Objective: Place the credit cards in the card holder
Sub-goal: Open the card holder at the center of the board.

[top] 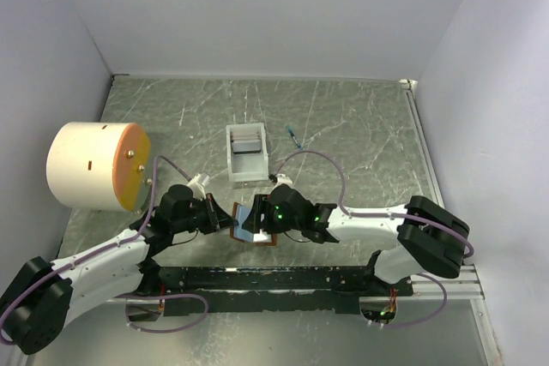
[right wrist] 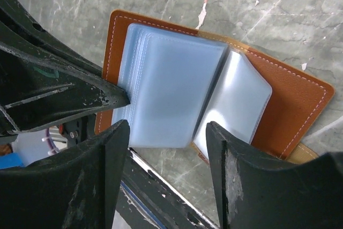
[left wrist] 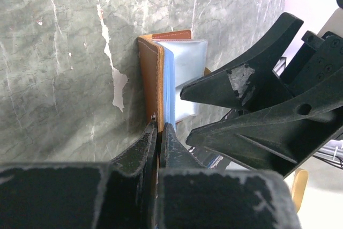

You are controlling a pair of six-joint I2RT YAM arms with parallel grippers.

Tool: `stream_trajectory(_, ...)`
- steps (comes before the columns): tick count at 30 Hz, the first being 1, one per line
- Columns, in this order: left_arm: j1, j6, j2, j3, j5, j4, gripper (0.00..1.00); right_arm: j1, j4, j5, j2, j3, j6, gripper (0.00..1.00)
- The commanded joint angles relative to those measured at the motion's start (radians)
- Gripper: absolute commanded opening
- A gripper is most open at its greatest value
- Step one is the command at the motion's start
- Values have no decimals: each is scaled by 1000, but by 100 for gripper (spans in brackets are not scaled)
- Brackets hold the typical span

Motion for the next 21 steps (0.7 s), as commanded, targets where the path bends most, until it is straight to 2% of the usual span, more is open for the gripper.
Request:
stream_trajectory(1, 3, -11, -12, -3, -26, 4, 7, 2, 21, -29, 23, 27, -8, 60)
stream_trajectory(21, 3, -8, -21, -4, -31, -4, 7, 2, -5, -47, 23, 48, -5, 67)
